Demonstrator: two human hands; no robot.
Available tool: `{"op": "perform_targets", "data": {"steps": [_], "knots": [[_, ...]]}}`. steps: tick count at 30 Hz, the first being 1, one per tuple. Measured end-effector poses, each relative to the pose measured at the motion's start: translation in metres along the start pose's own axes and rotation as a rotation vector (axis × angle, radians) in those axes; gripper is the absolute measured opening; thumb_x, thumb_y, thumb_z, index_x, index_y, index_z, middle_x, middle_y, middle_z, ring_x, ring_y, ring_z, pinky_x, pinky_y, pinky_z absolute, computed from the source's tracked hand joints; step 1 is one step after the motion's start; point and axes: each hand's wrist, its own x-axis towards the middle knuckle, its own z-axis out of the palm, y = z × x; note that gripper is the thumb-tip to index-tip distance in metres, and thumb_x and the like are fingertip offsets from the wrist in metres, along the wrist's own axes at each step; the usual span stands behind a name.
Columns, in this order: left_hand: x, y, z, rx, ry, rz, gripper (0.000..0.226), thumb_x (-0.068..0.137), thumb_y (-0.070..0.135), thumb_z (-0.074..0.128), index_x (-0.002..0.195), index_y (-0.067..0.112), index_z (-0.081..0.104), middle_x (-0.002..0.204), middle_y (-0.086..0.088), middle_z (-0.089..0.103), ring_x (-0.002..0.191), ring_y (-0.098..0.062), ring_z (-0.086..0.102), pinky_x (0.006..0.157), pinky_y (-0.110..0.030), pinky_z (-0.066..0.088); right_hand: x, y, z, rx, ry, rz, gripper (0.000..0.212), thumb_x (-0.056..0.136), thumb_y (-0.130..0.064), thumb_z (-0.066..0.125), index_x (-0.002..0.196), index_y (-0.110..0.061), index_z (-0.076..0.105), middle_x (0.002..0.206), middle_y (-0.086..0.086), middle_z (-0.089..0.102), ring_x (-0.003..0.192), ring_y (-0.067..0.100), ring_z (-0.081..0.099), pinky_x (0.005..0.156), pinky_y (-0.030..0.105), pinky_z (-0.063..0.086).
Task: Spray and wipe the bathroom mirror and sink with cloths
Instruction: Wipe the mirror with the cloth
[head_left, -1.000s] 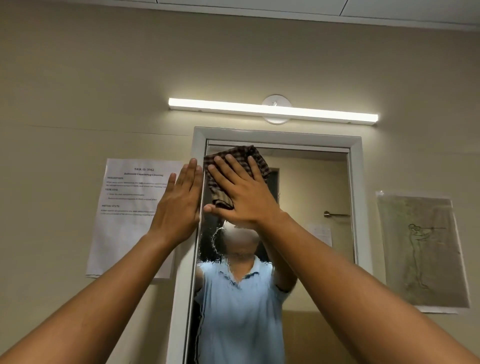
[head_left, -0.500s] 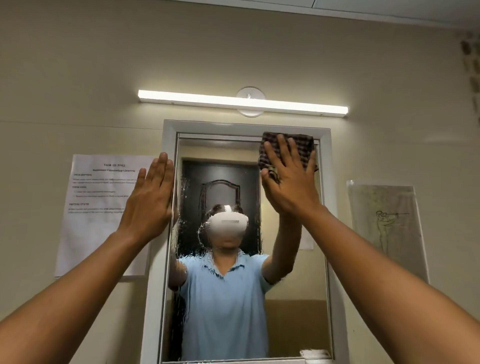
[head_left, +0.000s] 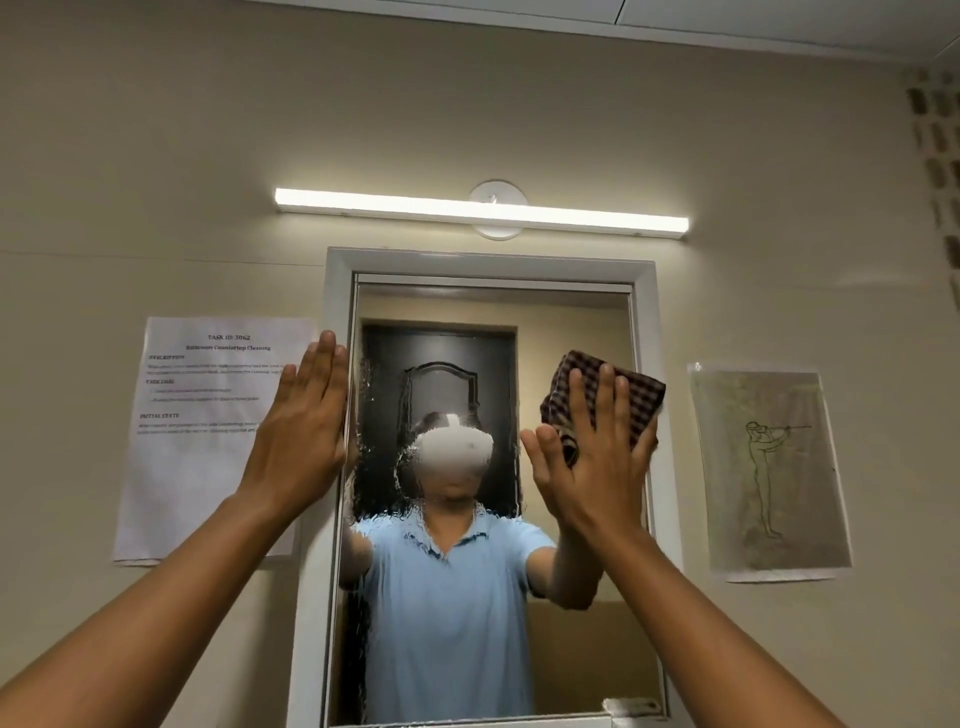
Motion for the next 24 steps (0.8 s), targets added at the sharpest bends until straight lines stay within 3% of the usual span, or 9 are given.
{"op": "perform_targets", "data": {"steps": [7, 12, 17, 20, 24], "knots": [[-0.002, 0.003, -0.004, 0.001, -0.013, -0.006, 0.093, 0.082, 0.003, 0.053, 0.153, 0.011, -0.006, 0.161, -0.006, -0.015, 0.149, -0.018, -0.014, 0.122, -0.038, -0.001, 0.077, -0.05, 0.002, 0.029, 0.041, 0.055, 0.067, 0.099, -0.055, 0.017, 0.155, -0.031, -0.01, 0.164, 0.001, -0.017, 0.15, 0.02, -0.018, 0.116, 0.062, -0.005], [-0.002, 0.002, -0.003, -0.011, 0.002, 0.003, 0.089, 0.083, 0.003, 0.05, 0.153, 0.011, -0.005, 0.161, -0.006, -0.013, 0.149, -0.018, -0.013, 0.122, -0.037, 0.0, 0.084, -0.106, 0.017, -0.017, 0.014, -0.142, 0.07, 0.099, -0.053, 0.023, 0.155, -0.03, -0.011, 0.163, 0.001, -0.019, 0.15, 0.021, -0.016, 0.117, 0.061, -0.007], [-0.001, -0.001, -0.002, -0.038, 0.029, 0.033, 0.079, 0.09, 0.006, 0.043, 0.153, 0.011, -0.004, 0.161, -0.006, -0.013, 0.149, -0.017, -0.012, 0.122, -0.038, 0.0, 0.081, -0.172, 0.028, -0.021, -0.088, -0.41, 0.07, 0.094, -0.057, 0.007, 0.157, -0.029, -0.004, 0.164, 0.002, -0.014, 0.151, 0.02, -0.015, 0.117, 0.059, -0.01], [-0.004, -0.005, 0.0, -0.083, 0.045, 0.036, 0.068, 0.096, 0.013, 0.035, 0.154, 0.011, -0.001, 0.162, -0.006, -0.009, 0.149, -0.016, -0.009, 0.123, -0.041, 0.006, 0.072, -0.195, 0.034, -0.012, -0.079, -0.43, 0.07, 0.094, -0.057, 0.004, 0.157, -0.027, 0.001, 0.165, 0.002, -0.008, 0.151, 0.019, -0.012, 0.118, 0.057, -0.01], [-0.014, -0.003, 0.002, -0.114, 0.055, 0.041, 0.066, 0.095, 0.021, 0.027, 0.153, 0.011, -0.003, 0.162, -0.005, -0.009, 0.149, -0.014, -0.009, 0.122, -0.037, 0.003, 0.05, -0.185, 0.042, -0.014, -0.036, -0.481, 0.07, 0.096, -0.055, 0.014, 0.158, -0.023, 0.007, 0.166, 0.003, -0.001, 0.152, 0.02, -0.005, 0.118, 0.057, -0.01]]}}
